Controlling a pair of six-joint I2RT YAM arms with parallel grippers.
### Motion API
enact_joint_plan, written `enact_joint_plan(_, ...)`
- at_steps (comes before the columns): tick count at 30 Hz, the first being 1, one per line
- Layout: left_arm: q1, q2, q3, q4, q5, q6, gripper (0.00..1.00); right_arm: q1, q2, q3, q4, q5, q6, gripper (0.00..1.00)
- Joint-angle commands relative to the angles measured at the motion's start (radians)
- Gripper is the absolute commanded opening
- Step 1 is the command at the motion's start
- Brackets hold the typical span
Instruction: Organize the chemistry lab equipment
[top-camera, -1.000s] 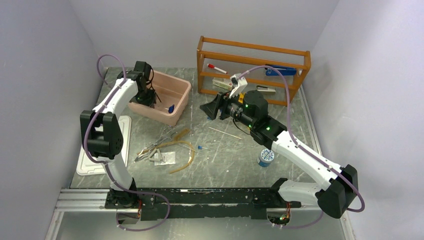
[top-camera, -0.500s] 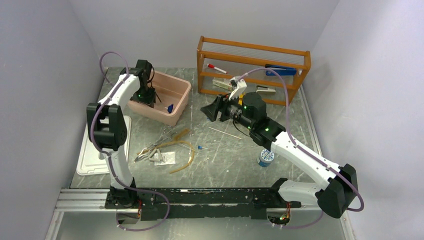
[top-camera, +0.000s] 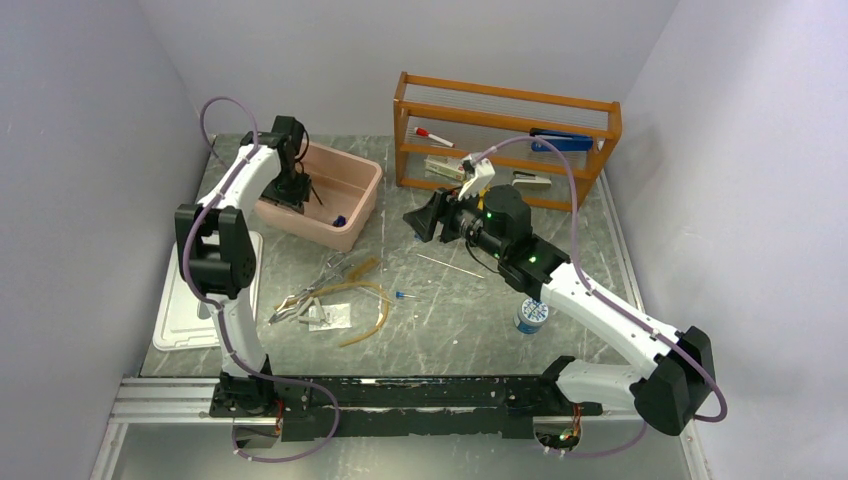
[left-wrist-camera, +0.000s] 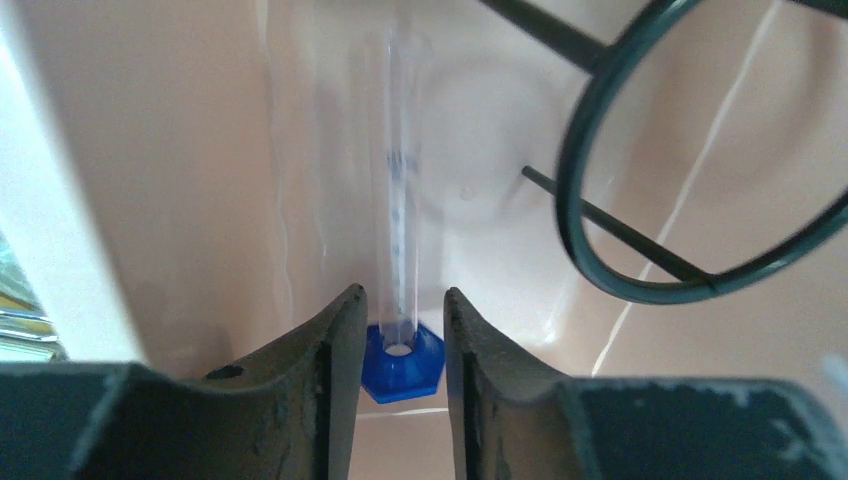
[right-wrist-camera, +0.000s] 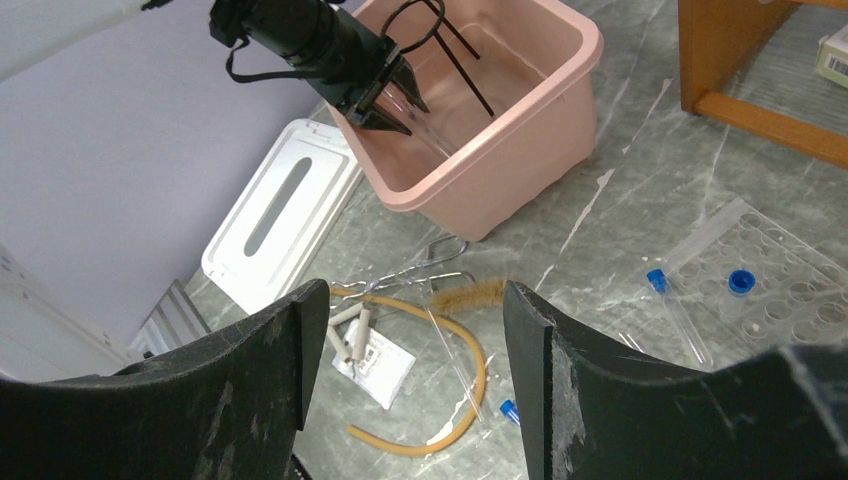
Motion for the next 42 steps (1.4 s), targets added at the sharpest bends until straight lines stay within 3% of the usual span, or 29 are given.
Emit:
enact_joint_plan(1, 0.007, -0.025, 0.046, -0.038, -0.063, 0.041, 0.41, -0.003, -0.01, -0.017, 0.016, 0.03, -0.006, 0.67)
enact_joint_plan(4, 0.007, -0.046, 0.043, -0.04, -0.067, 0.047, 0.48, -0.003, -0.017, -0.019, 0.016, 0.031, -0.003, 0.67)
enact_joint_plan(9, 0.007, -0.083, 0.064, -0.037, -0.067, 0.089, 0.5, -0.003, -0.022, -0.012, -0.001, 0.029, -0.009, 0.67)
enact_joint_plan(14, 0.002, -0.164, 0.079, 0.016, -0.041, 0.205, 0.49, -0.003, -0.036, -0.007, -0.033, 0.046, -0.035, 0.68)
enact_joint_plan(21, -0.016, -0.362, -0.015, 0.175, 0.042, 0.427, 0.49, -0.003, -0.043, -0.035, -0.174, 0.073, -0.101, 0.71)
enact_joint_plan(26, -0.017, -0.544, -0.192, 0.37, 0.174, 0.652, 0.49, -0.004, -0.024, -0.069, -0.263, 0.157, -0.113, 0.77)
enact_joint_plan(34, -0.017, -0.858, -0.608, 0.794, 0.446, 0.978, 0.55, -0.01, 0.177, -0.06, -0.301, 0.283, -0.303, 0.74)
enact_joint_plan(42, -0.017, -0.91, -0.703, 0.804, 0.584, 1.116, 0.65, -0.05, 0.374, 0.012, -0.312, 0.289, -0.352, 0.58)
